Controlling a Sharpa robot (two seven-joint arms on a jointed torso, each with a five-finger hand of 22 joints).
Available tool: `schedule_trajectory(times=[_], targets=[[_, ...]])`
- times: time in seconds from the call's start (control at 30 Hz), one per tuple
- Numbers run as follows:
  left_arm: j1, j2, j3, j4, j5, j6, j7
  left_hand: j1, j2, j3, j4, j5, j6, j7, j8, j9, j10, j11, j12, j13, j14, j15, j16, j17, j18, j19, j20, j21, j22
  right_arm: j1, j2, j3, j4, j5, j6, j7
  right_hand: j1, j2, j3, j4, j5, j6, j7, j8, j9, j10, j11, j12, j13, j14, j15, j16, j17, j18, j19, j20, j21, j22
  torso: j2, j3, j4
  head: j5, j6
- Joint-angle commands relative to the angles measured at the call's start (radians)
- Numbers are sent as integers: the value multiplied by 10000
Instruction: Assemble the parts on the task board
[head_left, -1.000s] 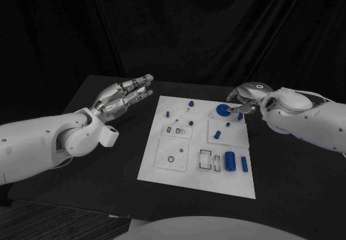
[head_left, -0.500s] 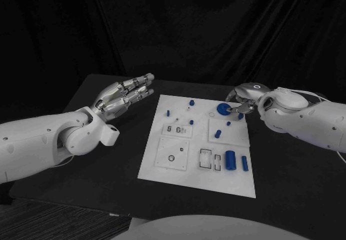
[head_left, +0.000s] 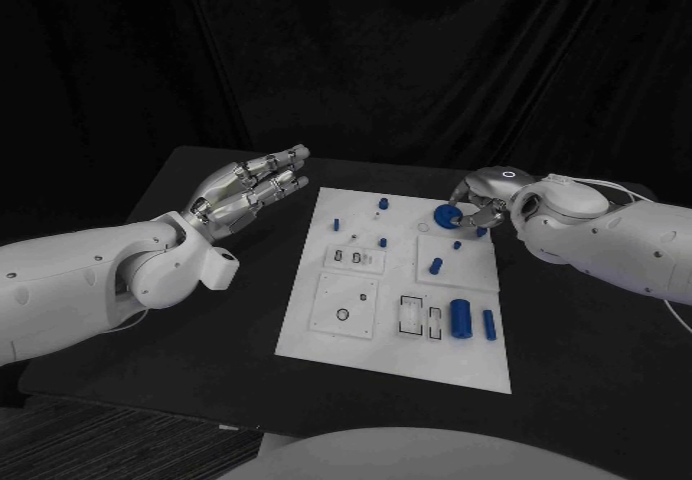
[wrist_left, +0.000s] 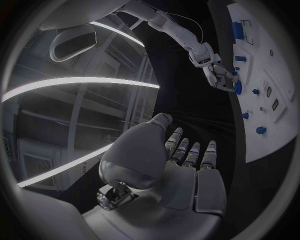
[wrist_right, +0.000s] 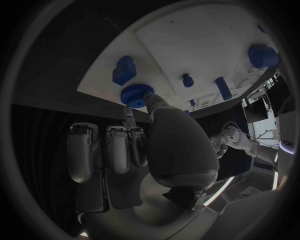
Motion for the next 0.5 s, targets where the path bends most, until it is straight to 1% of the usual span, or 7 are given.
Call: schedule_trajectory(times=[0.03,0.3,0.33,0.37,0.5], targets=[[-19,23,9,-8,1,162,214,32,137,200,-7,139,6,13,78,149,-51,70,51,103,-1,63,39,-39,159,119,74,-17,-2,-43,47,5,-68,-17,161,-28,119,77,72,-51,-302,84,14,66,149,1054,49,166,2655,980,33,200,2727,-133,621,3,142,2380,-1,-2,3,-2,-11],[-28,50,9,-35,1,206,181,73,134,274,-47,196,10,35,80,151,-49,89,53,102,0,72,42,-40,160,122,90,-15,-1,-70,143,5,-161,-17,228,9,66,98,54,-30,-389,73,9,57,148,1054,47,166,2655,980,34,200,2727,-131,618,6,138,2379,-5,-2,1,-15,-61],[-29,52,9,-37,1,209,176,83,132,292,-60,206,16,37,81,152,-49,94,51,102,-2,71,40,-41,160,122,92,-16,-1,-73,152,5,-168,-17,236,12,40,158,67,-13,-388,133,-2,87,163,1054,41,166,2655,980,30,200,2727,-130,616,5,134,2378,-6,-1,0,-15,-64],[-30,55,9,-40,1,214,170,83,132,292,-60,206,16,37,81,152,-49,94,51,102,-2,71,40,-41,160,122,92,-16,-1,-77,162,5,-177,-17,245,15,35,172,70,-12,-384,154,-7,97,168,1054,38,166,2655,980,29,200,2727,-128,611,5,128,2373,-5,1,0,-14,-63],[-35,59,9,-48,1,230,154,91,131,307,-70,216,17,39,81,152,-49,95,55,102,0,71,42,-40,160,123,94,-15,-1,-88,186,5,-203,-17,242,35,45,323,142,-62,-135,528,-89,287,279,1054,-30,166,2655,980,-24,200,2727,-121,598,-33,108,2366,0,2,1,-6,-57]])
